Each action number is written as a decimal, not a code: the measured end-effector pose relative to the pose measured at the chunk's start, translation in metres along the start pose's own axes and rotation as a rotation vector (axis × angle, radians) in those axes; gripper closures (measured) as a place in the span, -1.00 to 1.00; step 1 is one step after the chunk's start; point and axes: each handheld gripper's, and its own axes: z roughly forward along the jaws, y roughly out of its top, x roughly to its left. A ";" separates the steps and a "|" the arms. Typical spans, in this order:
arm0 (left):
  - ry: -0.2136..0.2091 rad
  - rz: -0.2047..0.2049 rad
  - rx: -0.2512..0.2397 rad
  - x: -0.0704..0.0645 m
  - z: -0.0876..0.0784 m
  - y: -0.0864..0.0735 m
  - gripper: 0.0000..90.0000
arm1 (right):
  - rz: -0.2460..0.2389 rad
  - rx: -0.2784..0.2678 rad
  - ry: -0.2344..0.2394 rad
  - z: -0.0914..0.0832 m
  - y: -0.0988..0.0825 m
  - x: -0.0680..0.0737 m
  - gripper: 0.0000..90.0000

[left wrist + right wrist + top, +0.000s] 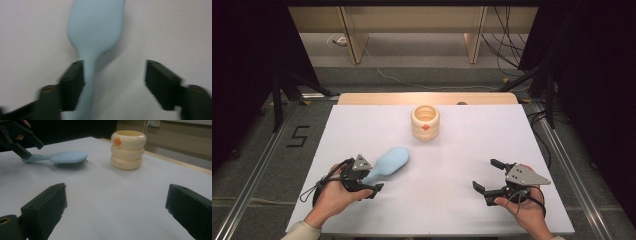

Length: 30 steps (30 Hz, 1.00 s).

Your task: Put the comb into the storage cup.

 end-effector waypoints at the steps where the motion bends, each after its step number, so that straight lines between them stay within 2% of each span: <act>1: 0.011 0.024 0.009 0.002 0.000 0.001 -0.64 | -0.001 0.001 0.000 0.000 0.000 0.000 -0.90; 2: 0.019 0.042 0.020 0.005 0.000 0.003 -0.67 | 0.000 0.005 -0.002 0.000 0.000 0.000 -0.90; 4: 0.021 0.039 0.019 0.010 0.001 0.005 -0.69 | 0.001 0.003 -0.002 0.000 0.000 0.000 -0.90; 7: -0.006 0.062 0.043 0.016 0.004 0.010 -0.79 | 0.003 0.005 -0.005 0.000 0.000 -0.001 -0.90; 10: -0.045 0.115 0.110 0.020 0.010 0.014 -0.85 | 0.007 0.003 -0.006 0.000 0.000 -0.001 -0.90; 13: -0.061 0.118 0.148 0.023 0.016 0.018 -0.87 | 0.006 0.003 -0.007 0.000 0.000 -0.001 -0.90; 20: -0.060 0.134 0.273 0.030 0.032 0.022 -0.81 | 0.008 0.003 -0.005 0.000 0.000 -0.001 -0.90; 28: -0.095 0.126 0.376 0.035 0.043 0.026 -0.67 | 0.007 0.004 -0.005 0.000 0.000 -0.001 -0.90; 30: -0.097 0.134 0.386 0.034 0.045 0.028 -0.66 | 0.006 0.006 -0.005 0.000 0.000 -0.001 -0.90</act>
